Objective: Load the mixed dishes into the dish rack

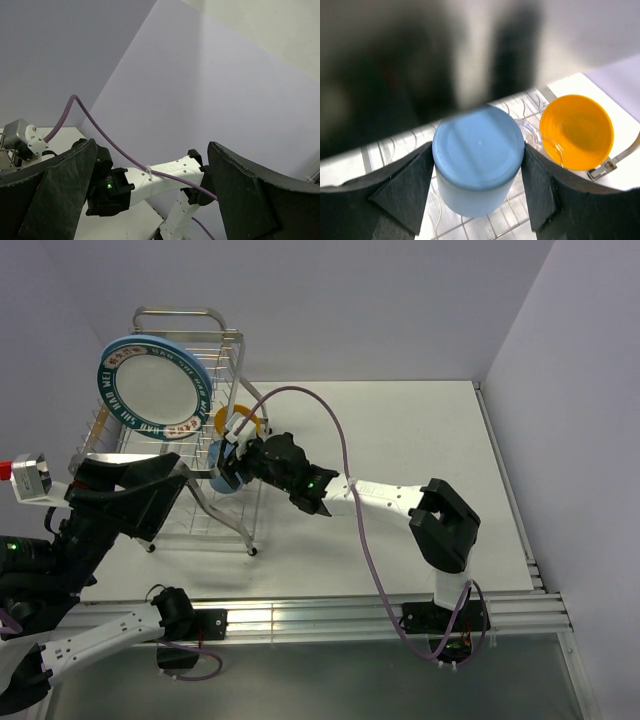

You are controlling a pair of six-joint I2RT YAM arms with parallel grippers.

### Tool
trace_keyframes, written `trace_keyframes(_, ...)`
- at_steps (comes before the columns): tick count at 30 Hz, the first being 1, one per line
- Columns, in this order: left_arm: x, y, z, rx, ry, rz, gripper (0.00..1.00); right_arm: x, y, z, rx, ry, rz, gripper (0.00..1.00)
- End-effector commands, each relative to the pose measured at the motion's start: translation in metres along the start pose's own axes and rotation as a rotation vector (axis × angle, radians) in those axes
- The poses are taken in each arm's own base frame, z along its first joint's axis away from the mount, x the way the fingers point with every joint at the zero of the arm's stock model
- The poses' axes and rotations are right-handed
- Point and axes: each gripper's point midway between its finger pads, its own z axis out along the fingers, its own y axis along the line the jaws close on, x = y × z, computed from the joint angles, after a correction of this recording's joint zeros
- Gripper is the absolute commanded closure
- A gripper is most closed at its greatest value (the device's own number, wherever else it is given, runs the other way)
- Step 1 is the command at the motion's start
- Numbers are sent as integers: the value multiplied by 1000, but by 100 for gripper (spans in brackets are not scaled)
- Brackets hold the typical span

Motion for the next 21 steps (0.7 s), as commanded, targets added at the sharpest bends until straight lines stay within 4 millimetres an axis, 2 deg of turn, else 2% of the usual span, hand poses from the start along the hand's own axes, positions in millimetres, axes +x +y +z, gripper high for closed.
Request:
trace_keyframes(1, -3, -7, -1, 33, -9, -10, 1, 39, 7, -3, -15, 80, -36, 100)
trace_keyframes(3, -2, -6, 0, 32, -7, -9, 1, 47, 7, -6, -22, 88, -33, 100)
trace_keyframes(4, 0, -5, 1, 29, -3, -10, 1, 42, 6, -7, -20, 68, -30, 100)
trace_keyframes(5, 2, -5, 2, 29, 1, -10, 1, 49, 6, -10, -21, 76, -28, 100)
trace_keyframes(7, 5, -4, 4, 27, 4, -12, 1, 43, 6, -12, -26, 42, -20, 100)
trace_keyframes(8, 6, -4, 5, 25, 7, -12, 1, 50, 6, -15, -25, 46, -19, 100)
trace_keyframes(10, 8, -2, 6, 19, 10, -13, 1, 45, 6, -18, -27, 17, -14, 100)
trace_keyframes(11, 10, -1, 8, 15, 14, -11, 1, 50, 7, -19, -30, 22, -9, 100)
trace_keyframes(21, 15, 0, 14, 8, 31, -8, 1, 64, 11, -14, -63, 38, -1, 100)
